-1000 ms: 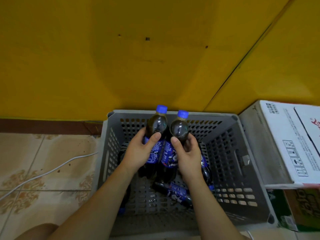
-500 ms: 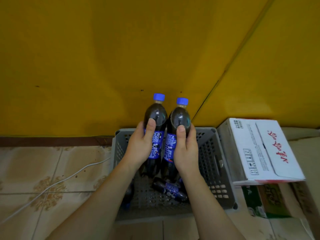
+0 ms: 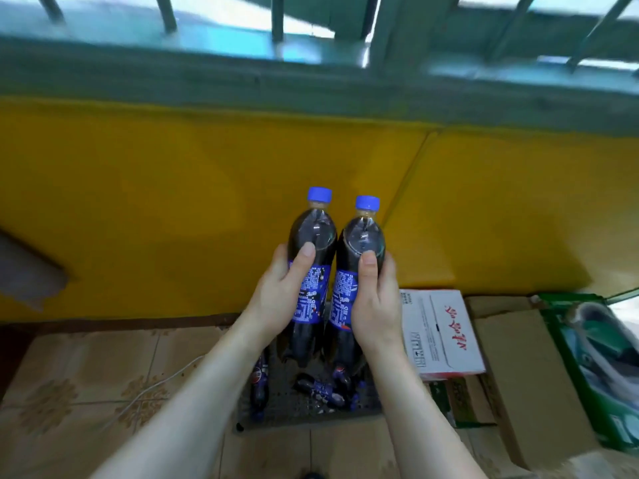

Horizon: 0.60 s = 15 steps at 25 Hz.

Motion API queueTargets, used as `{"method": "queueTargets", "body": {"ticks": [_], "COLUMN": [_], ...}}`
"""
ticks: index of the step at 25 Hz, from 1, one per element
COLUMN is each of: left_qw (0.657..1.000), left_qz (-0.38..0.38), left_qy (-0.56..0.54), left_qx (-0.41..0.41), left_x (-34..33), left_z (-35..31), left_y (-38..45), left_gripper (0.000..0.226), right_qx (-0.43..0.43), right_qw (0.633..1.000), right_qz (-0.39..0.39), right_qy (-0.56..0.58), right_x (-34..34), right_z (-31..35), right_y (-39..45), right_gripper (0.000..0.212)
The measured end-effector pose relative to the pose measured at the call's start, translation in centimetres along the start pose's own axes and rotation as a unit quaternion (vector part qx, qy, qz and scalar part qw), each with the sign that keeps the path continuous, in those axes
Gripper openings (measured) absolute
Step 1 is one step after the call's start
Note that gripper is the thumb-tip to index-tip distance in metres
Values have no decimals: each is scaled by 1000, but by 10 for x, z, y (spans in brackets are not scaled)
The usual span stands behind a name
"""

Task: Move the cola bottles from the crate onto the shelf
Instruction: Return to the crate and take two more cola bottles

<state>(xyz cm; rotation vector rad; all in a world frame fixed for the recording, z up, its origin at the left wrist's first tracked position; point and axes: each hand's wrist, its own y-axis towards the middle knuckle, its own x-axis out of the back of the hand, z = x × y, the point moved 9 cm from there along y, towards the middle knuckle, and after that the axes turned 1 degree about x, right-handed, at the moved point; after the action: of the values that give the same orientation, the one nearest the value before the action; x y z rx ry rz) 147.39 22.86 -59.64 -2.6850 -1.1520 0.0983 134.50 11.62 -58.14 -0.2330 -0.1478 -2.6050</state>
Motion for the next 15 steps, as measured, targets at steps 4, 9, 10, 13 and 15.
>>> {"method": "queueTargets", "body": {"ticks": [4,9,10,13,15], "left_qw": [999,997,996,993,990], "left_qz": [-8,-24,-33,-46,-57], "left_qy": [13,-20,-21,-15,-20], "left_qx": [-44,-69,-77,-110,-126], "left_x": [0,6,9,20,31], "left_z": [-98,-191,-205,-247,-265], "left_y": [-39,-84,-93,-119,-134], "left_gripper": [70,46,45,39,34], "right_qx": [1,13,20,40,58], "right_qw": [1000,1000,999,999,997], "right_qz": [15,23,25,24,32], "right_qy": [-5,1,6,24,35], "right_x": [23,43,44,45,42], "right_z": [95,195,211,256,280], "right_y": [-2,-14,-20,-35,-43], "right_gripper": [63,61,56,51,50]}}
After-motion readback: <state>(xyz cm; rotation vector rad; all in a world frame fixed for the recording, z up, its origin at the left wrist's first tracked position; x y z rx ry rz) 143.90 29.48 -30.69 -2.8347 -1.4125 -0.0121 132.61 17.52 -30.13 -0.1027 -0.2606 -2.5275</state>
